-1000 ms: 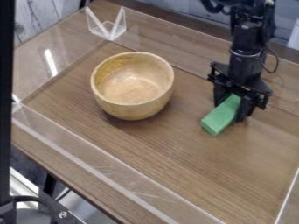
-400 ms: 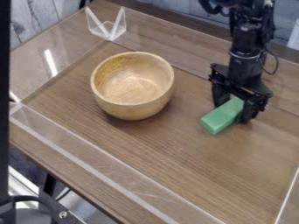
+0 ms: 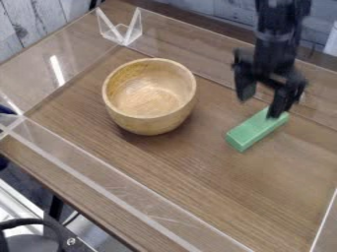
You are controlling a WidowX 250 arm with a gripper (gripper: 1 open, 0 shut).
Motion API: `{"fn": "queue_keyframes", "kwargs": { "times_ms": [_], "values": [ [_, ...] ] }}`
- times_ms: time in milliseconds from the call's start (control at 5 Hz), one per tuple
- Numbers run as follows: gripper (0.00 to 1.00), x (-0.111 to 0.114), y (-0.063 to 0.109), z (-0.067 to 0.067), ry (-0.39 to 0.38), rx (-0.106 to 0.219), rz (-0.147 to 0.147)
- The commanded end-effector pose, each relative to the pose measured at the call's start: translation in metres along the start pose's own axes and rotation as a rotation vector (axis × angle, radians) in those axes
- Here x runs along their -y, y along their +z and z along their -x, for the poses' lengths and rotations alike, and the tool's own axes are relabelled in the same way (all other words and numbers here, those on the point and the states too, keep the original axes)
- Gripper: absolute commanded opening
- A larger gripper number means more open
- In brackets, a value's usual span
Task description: Remove the green block from inside the brown bowl and put it on the table
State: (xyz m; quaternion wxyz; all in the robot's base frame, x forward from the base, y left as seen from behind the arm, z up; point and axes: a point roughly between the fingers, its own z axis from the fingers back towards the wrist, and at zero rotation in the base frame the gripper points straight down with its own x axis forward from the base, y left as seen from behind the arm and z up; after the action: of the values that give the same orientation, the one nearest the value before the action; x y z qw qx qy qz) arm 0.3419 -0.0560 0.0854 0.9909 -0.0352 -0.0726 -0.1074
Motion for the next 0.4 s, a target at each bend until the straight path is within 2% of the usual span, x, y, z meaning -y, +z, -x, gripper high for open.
{"fn": "queue_keyframes", "kwargs": {
  "times_ms": [0,200],
  "values": [
    [1.00,-0.005,0.049,-0.009,0.005,0.110,-0.024],
    [1.00,-0.004,0.036,-0.013,0.000,0.104,-0.025]
  ]
}}
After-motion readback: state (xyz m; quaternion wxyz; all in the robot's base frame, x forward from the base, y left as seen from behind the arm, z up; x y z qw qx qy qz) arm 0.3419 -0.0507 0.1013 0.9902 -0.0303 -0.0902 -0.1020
